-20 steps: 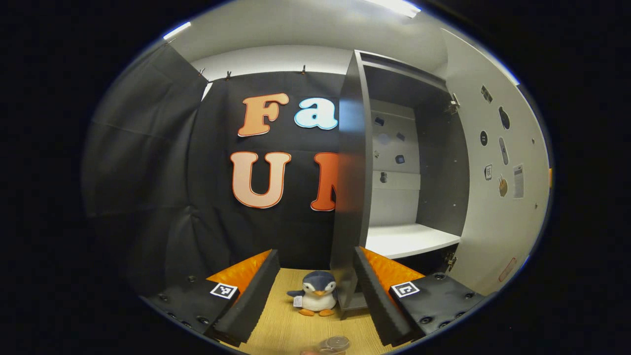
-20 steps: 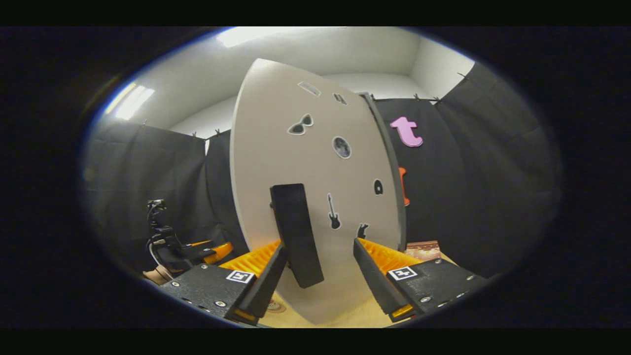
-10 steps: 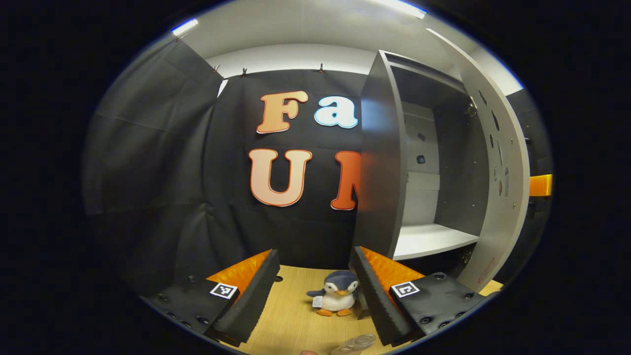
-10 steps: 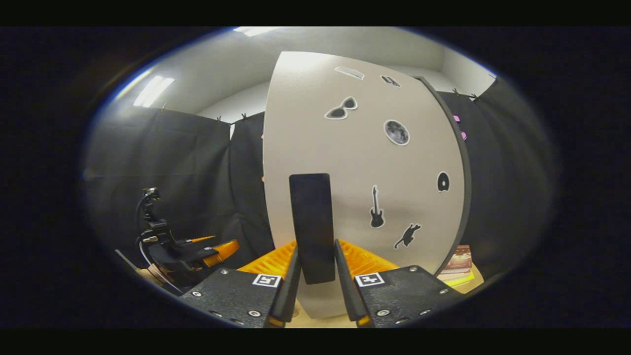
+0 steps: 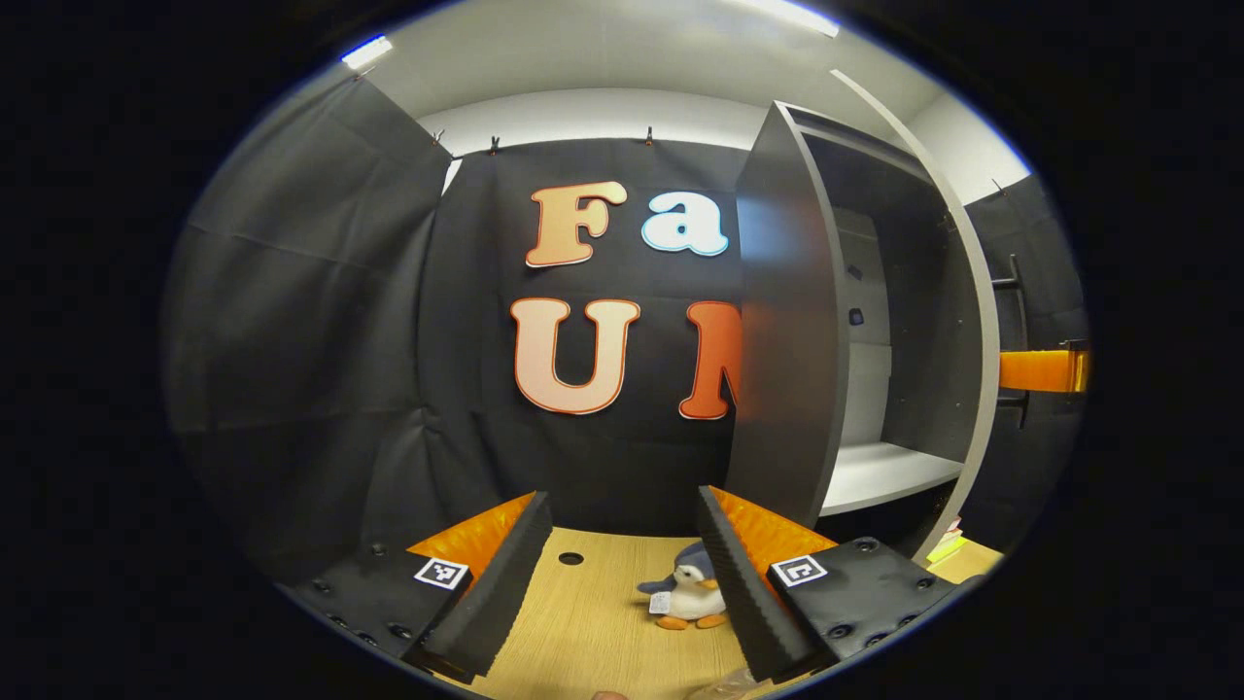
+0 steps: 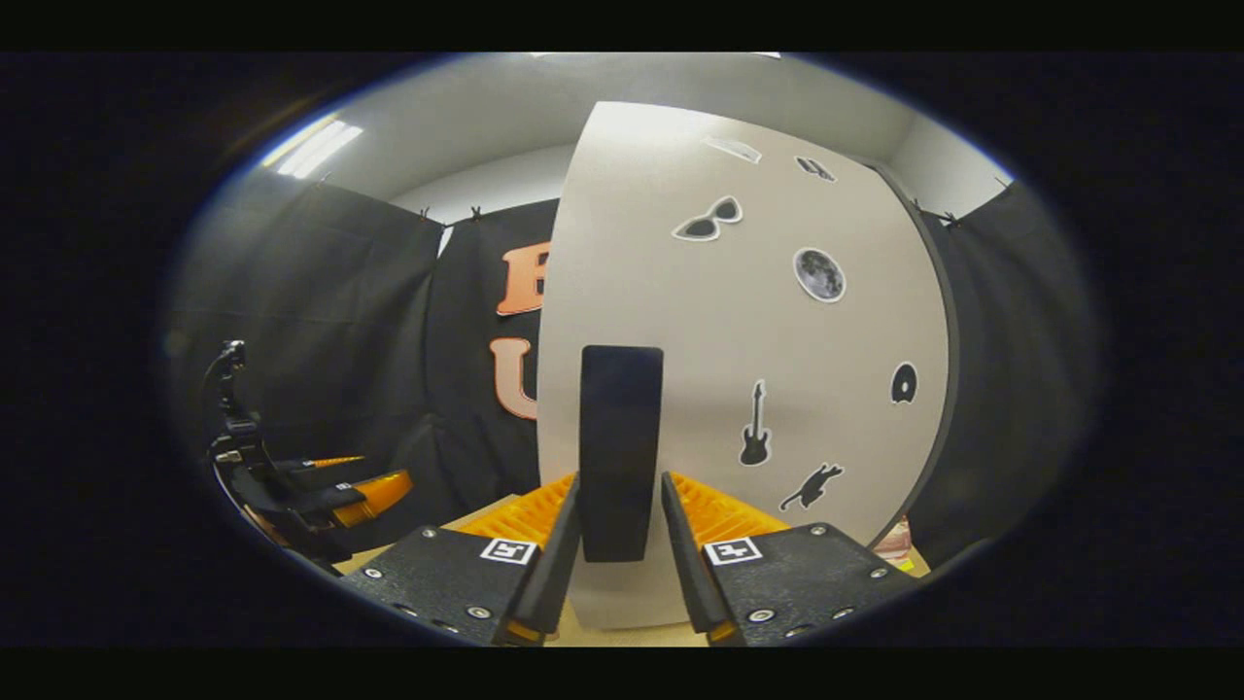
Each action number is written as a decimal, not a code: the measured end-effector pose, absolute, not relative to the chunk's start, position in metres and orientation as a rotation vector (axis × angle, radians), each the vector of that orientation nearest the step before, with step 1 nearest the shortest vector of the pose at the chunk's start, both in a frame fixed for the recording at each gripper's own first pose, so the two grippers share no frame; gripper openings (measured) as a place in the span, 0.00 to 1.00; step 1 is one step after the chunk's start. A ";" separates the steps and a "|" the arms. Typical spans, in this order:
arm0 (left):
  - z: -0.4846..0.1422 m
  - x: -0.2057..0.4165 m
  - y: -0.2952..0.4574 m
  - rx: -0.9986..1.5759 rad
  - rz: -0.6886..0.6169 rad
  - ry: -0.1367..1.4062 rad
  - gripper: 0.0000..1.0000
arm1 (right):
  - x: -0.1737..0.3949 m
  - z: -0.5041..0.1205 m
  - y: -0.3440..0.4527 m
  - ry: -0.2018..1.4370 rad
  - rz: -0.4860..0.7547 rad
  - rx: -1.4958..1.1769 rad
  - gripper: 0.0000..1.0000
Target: Open the cabinet door with the right hand, grasp the bottle in the cabinet with the left hand and place it on the coaster, then close the cabinet door with the right hand.
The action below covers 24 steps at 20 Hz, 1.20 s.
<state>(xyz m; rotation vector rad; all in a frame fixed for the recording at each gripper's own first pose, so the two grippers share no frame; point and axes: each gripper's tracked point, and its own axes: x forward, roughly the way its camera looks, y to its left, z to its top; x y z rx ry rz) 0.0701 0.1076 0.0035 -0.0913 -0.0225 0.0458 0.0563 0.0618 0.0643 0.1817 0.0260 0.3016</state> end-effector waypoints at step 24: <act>0.010 0.106 0.103 -0.086 -0.115 -0.018 0.99 | 0.101 0.041 0.064 0.050 0.090 0.324 0.88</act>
